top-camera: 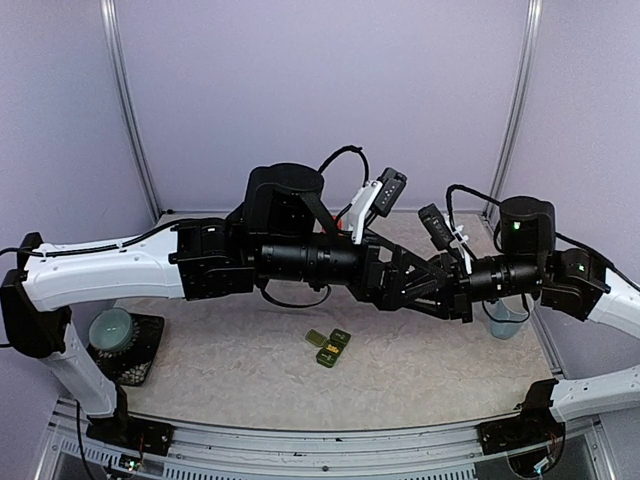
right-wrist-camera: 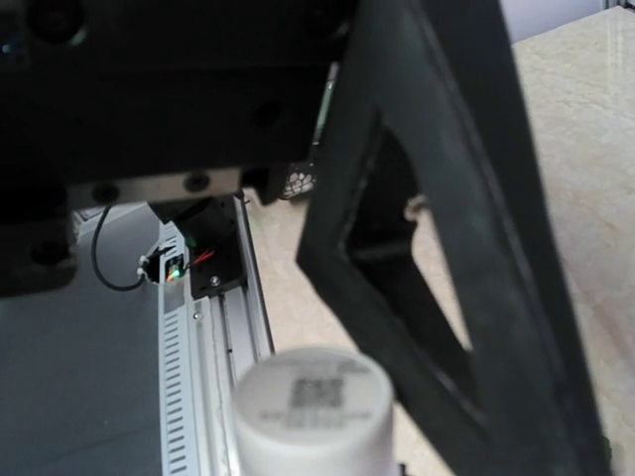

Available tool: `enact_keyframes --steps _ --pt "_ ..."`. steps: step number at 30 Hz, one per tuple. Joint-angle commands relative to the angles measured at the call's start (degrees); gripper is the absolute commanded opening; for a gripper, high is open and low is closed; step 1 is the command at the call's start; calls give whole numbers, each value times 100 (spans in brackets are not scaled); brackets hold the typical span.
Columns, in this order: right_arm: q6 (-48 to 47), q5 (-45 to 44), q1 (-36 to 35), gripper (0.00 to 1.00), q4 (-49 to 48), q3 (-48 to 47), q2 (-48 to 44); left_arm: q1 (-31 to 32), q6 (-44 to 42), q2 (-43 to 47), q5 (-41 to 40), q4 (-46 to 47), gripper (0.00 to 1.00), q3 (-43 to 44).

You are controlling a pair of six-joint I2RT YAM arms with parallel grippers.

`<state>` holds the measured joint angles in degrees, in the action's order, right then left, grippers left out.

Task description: Sort the pills into containers

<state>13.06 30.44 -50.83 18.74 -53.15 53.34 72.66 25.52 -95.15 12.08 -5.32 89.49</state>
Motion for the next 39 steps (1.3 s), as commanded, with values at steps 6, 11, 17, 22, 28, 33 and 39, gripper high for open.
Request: enact_keyframes --steps 6,11,17,22,28,33,39 --pt "16 -362 10 0 -100 -38 -83 63 -33 97 28 -12 99 -52" --pt "-141 -645 14 0 193 -124 -211 -96 -34 527 -221 -179 99 -427" --pt "-116 -679 16 0 149 -4 -162 -87 -57 731 -180 -99 99 -652" --pt "-87 -606 16 0 72 -53 -115 -28 -47 619 -73 -64 99 -600" --pt "-84 -567 14 1 90 -80 -139 -29 -55 542 -191 -126 99 -607" --pt "-72 -546 12 0 77 -32 -155 -45 -56 509 -255 -137 99 -601" --pt "-62 -501 12 0 58 -21 -143 -51 -62 460 -286 -128 99 -570"
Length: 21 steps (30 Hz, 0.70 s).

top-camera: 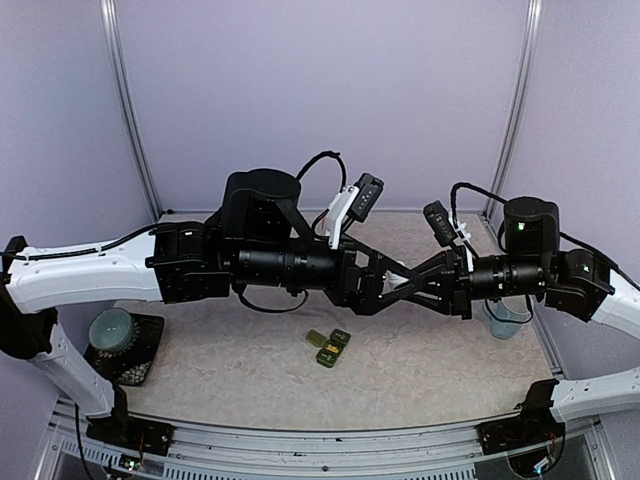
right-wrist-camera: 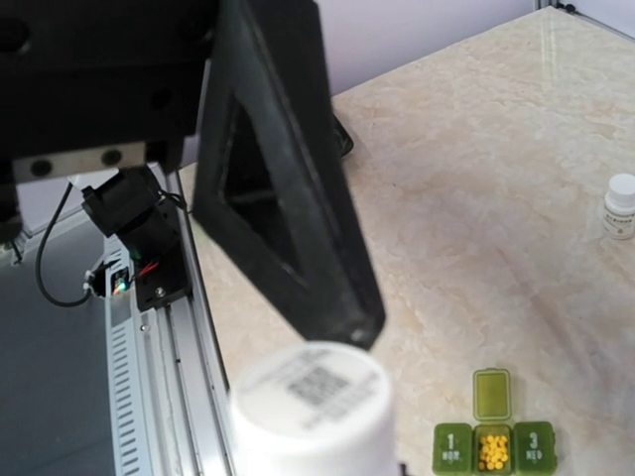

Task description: Sort the pills into containers

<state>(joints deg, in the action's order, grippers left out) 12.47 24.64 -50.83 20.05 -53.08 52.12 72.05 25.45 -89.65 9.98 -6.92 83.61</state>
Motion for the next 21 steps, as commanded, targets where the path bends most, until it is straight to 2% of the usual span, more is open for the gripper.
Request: enact_keyframes --steps 1,21 --pt "0 91 14 0 -79 -28 -19 4 -53 -103 -64 38 99 23" --pt "247 509 -49 0 -507 219 364 377 -558 -642 288 274 99 685"
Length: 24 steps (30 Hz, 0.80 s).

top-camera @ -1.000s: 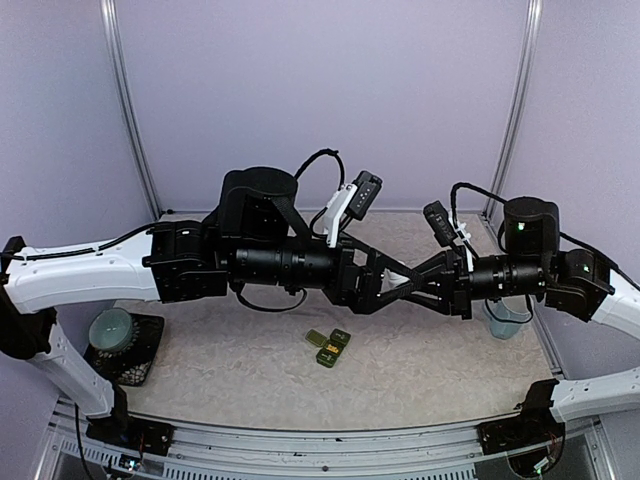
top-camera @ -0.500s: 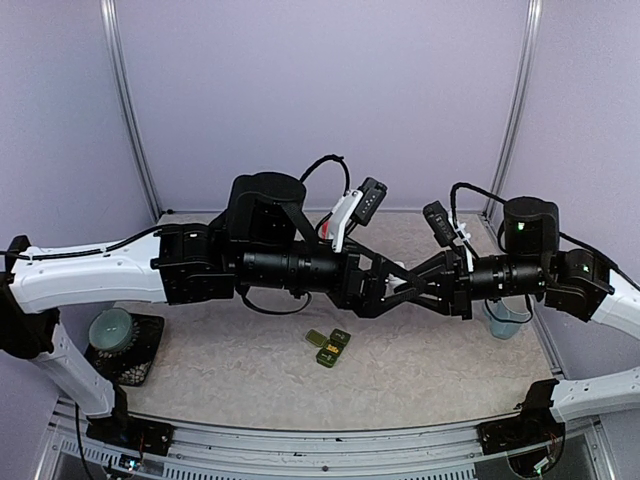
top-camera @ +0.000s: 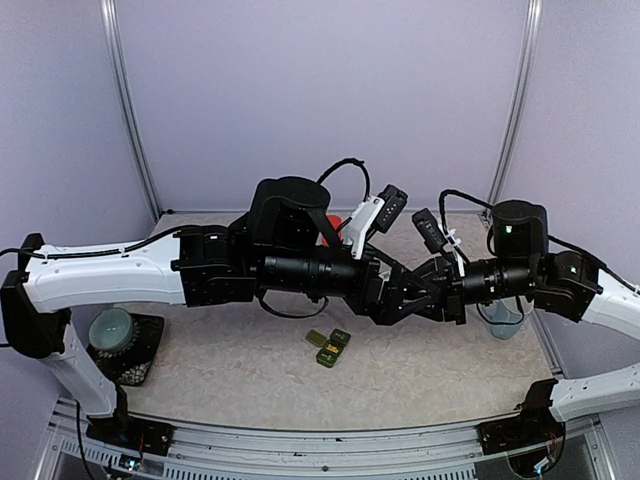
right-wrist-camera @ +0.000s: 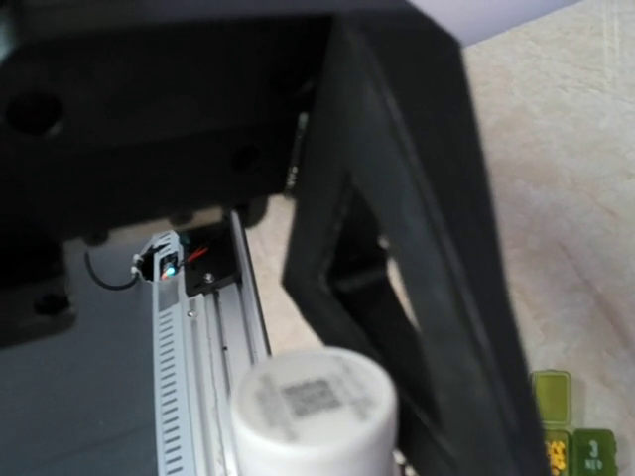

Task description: Sort the pills into containers

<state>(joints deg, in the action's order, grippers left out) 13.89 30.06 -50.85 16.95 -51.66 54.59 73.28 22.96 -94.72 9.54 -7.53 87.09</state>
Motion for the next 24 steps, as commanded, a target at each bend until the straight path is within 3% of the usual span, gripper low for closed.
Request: enact_keyframes --steps 1,6,13,18,24 --pt "113 -9 -54 0 -227 80 140 274 -363 -168 387 384 99 355" --pt "133 43 -100 0 -294 56 226 307 -363 -332 652 536 99 482" --pt "23 -147 -109 0 -119 -8 38 81 -345 193 91 224 99 241" --pt "-27 -266 -109 0 -41 50 -117 -78 -309 604 -577 -505 99 184" --pt "-111 -391 -109 0 42 32 -124 -227 -213 673 -658 -1094 99 159"
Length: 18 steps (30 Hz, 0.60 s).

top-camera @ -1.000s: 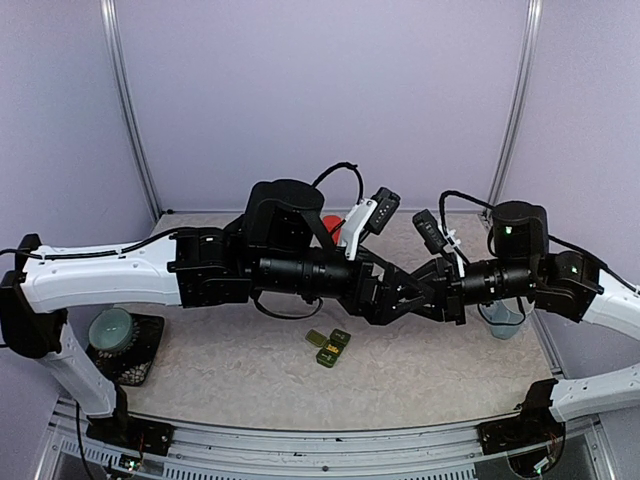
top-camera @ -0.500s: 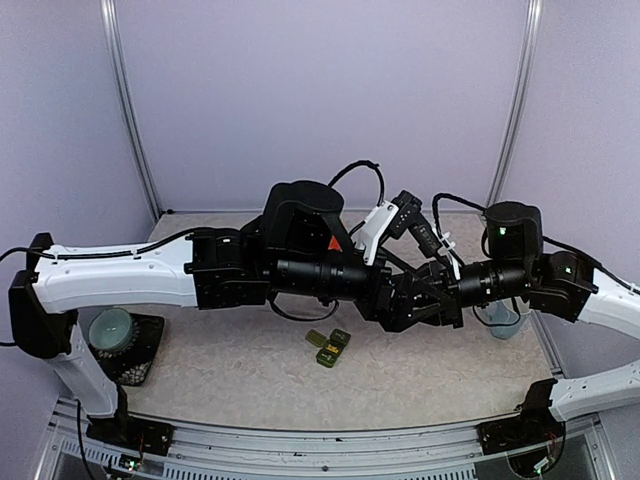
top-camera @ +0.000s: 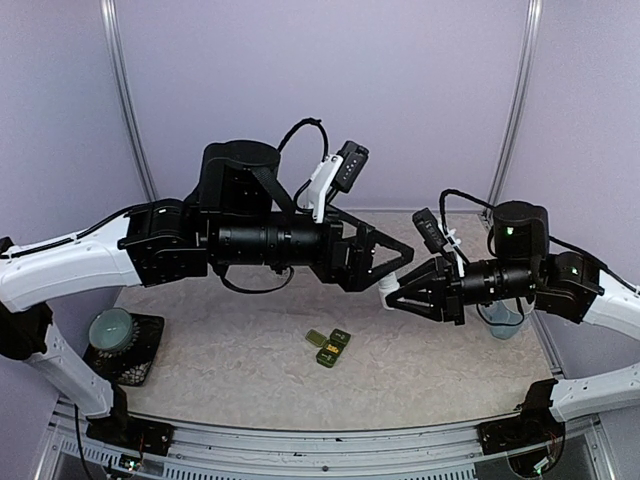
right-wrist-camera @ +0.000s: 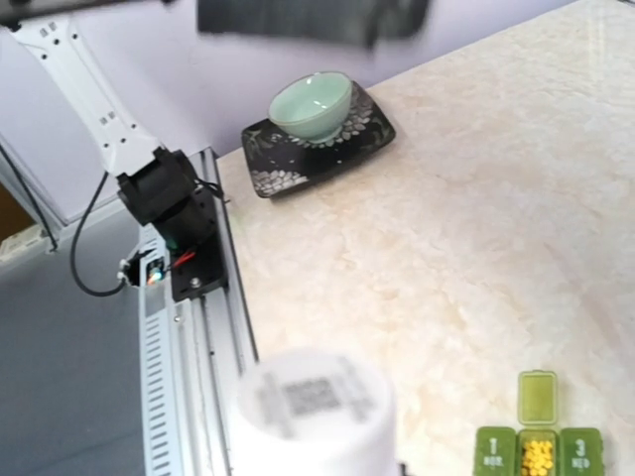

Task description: Sort the pills into containers

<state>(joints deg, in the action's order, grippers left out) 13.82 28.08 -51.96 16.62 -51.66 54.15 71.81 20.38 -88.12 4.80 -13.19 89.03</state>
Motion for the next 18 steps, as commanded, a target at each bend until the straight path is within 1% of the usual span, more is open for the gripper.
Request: enact_keyframes --steps 1,7,12,16,18 --pt "-107 -203 2 1 73 24 -76 -86 40 -19 -141 -593 98 -31" --pt "-131 -274 3 1 112 2 -103 -100 215 -204 -97 -790 98 -73" --pt "-109 -284 5 1 138 17 -165 -134 236 -218 -80 -682 97 -204" --pt "-112 -250 3 0 120 36 -209 -189 263 -294 67 -580 91 -203" --pt "-121 -250 9 0 97 41 -216 -229 288 -338 163 -514 86 -194"
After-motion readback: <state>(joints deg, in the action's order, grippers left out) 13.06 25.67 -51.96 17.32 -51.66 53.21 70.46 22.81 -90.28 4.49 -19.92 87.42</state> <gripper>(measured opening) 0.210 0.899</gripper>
